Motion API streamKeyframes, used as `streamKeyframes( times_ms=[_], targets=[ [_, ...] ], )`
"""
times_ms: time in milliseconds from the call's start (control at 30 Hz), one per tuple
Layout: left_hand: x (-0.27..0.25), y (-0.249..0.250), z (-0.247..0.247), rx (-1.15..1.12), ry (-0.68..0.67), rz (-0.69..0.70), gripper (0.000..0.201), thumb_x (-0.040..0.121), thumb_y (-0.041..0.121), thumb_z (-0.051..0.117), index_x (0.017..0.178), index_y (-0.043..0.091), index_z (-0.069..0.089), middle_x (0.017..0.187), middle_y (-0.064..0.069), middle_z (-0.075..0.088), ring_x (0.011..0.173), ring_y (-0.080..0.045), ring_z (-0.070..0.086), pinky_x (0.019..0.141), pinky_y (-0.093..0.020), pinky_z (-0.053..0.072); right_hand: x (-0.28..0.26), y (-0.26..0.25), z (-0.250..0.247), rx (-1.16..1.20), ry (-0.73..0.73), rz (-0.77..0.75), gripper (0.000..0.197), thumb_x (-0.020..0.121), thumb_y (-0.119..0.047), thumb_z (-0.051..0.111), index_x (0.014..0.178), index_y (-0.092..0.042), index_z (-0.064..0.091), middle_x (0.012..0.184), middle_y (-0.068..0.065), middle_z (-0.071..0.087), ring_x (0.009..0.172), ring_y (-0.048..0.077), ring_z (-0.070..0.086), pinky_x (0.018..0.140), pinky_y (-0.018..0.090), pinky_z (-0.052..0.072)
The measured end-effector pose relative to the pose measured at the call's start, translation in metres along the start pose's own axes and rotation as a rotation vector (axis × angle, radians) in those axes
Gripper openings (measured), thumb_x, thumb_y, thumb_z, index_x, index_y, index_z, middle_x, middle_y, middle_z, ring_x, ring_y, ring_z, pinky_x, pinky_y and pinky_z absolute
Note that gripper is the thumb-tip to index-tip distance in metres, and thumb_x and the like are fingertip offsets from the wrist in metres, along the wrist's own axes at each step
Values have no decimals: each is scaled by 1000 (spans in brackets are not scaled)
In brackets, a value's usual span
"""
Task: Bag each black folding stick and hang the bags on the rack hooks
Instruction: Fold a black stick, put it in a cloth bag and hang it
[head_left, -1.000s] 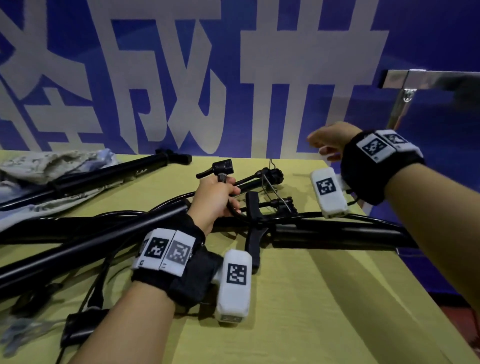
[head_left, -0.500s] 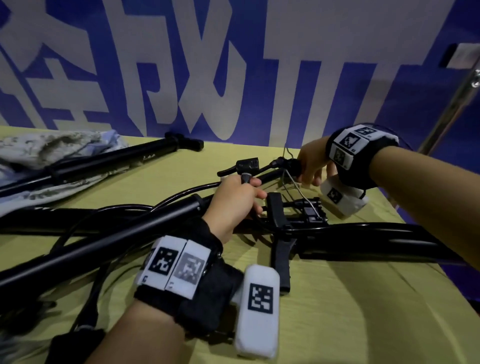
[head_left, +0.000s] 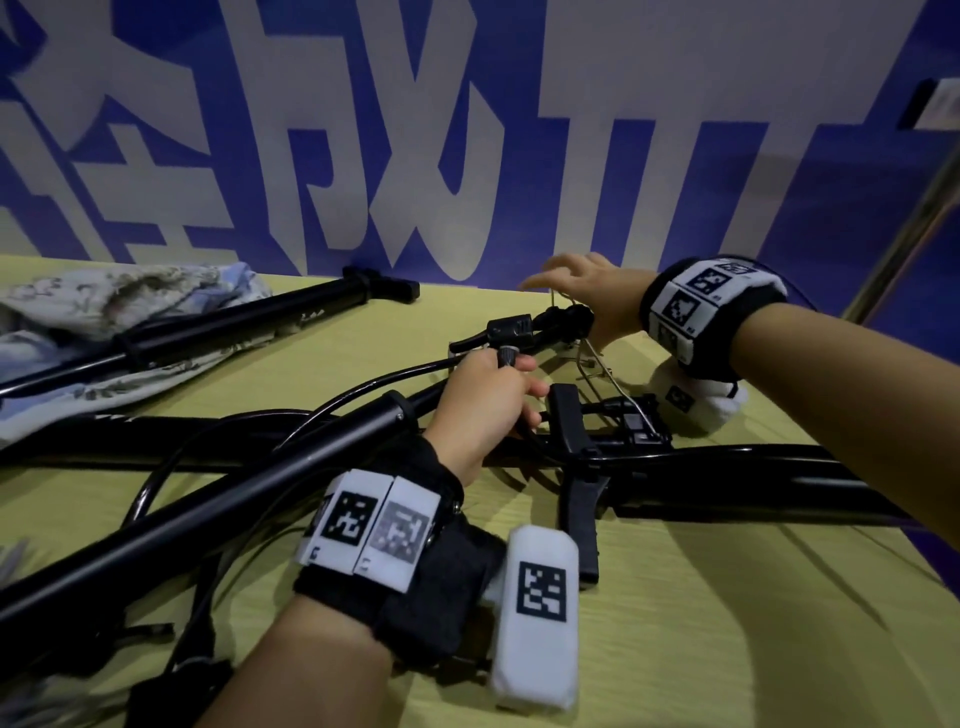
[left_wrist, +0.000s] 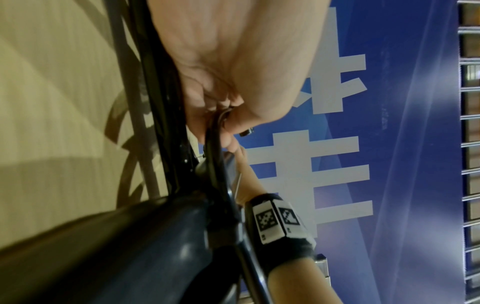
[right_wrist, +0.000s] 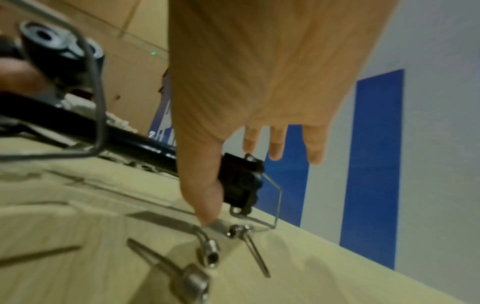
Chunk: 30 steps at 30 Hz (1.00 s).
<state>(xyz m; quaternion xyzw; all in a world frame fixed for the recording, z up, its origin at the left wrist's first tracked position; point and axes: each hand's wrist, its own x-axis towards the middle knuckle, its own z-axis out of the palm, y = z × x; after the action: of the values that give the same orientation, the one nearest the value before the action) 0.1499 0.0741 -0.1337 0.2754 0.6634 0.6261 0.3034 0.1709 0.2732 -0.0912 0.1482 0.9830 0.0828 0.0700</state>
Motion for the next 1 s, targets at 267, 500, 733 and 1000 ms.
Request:
streamKeyframes(
  times_ms=[267,500,733,1000],
  targets=[
    [0,-1,1,-15,-9,25,20,92,0,40,97,14,52,77,2,57,45,-9,47,58,-27,44,22,-24,-20,-224,38,-124,40,83,-10,65,121,-21,58,117,3,60,112,25,50,87,38,46],
    [3,-3,-1,-61,25,5,23,91,-3,36,102,11,51,73,1,55,47,-10,47,53,-25,45,51,-34,-17,-188,163,-123,46,85,-17,67,128,-24,52,135,3,45,127,26,32,99,41,39],
    [3,-1,-4,-124,40,-11,24,93,-4,37,109,7,51,75,-2,53,40,-6,46,43,-22,47,43,-12,-14,43,90,265,89,69,-18,81,140,-12,28,138,13,34,127,32,39,99,42,41],
    [2,-1,-4,-120,35,-7,22,93,-4,37,109,6,50,75,-2,53,43,-7,46,43,-22,47,30,3,5,-14,-364,386,32,90,-32,55,67,-10,59,59,0,58,55,11,54,56,23,43]
  ],
)
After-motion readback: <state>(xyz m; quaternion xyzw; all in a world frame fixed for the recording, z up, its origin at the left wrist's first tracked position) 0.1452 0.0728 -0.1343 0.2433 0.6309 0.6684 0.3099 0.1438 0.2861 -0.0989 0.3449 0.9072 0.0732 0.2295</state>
